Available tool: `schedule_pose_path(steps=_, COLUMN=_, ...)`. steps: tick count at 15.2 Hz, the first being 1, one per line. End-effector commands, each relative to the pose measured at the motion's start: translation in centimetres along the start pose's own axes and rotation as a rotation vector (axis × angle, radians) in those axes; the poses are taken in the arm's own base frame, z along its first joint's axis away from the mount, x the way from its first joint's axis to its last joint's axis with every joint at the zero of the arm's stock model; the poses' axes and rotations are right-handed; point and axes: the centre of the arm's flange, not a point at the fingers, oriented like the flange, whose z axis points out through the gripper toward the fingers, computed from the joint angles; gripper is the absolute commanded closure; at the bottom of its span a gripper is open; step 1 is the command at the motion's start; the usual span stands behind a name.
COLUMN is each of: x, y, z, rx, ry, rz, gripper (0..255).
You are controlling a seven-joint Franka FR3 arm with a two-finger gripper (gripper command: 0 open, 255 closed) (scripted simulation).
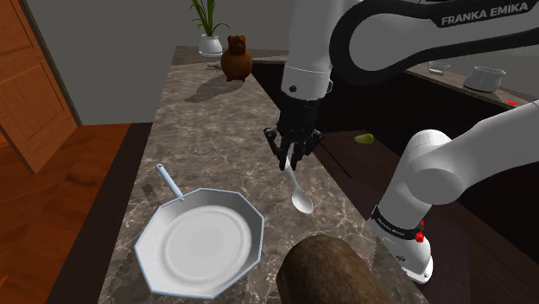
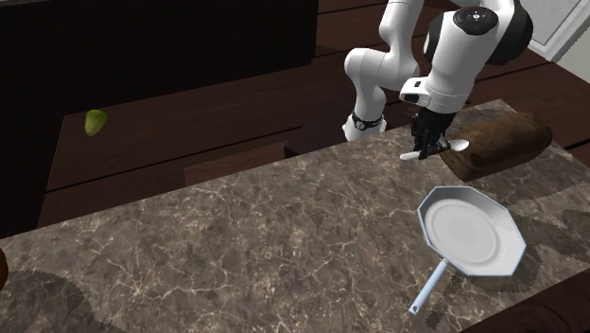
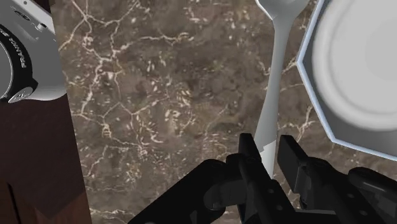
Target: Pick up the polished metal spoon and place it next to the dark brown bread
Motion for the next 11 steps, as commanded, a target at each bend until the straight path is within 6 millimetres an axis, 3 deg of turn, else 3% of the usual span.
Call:
schedule_pose_path(steps=1, x=-0.1, y=-0.1, z=-1.1, rx=0.0, ry=0.0, rz=0.0, gripper=255)
schedule_pose_path(steps=11, x=-0.6, y=-0.4, z=-6.3, rx=0.0, ry=0.0, rz=0.0, gripper=255)
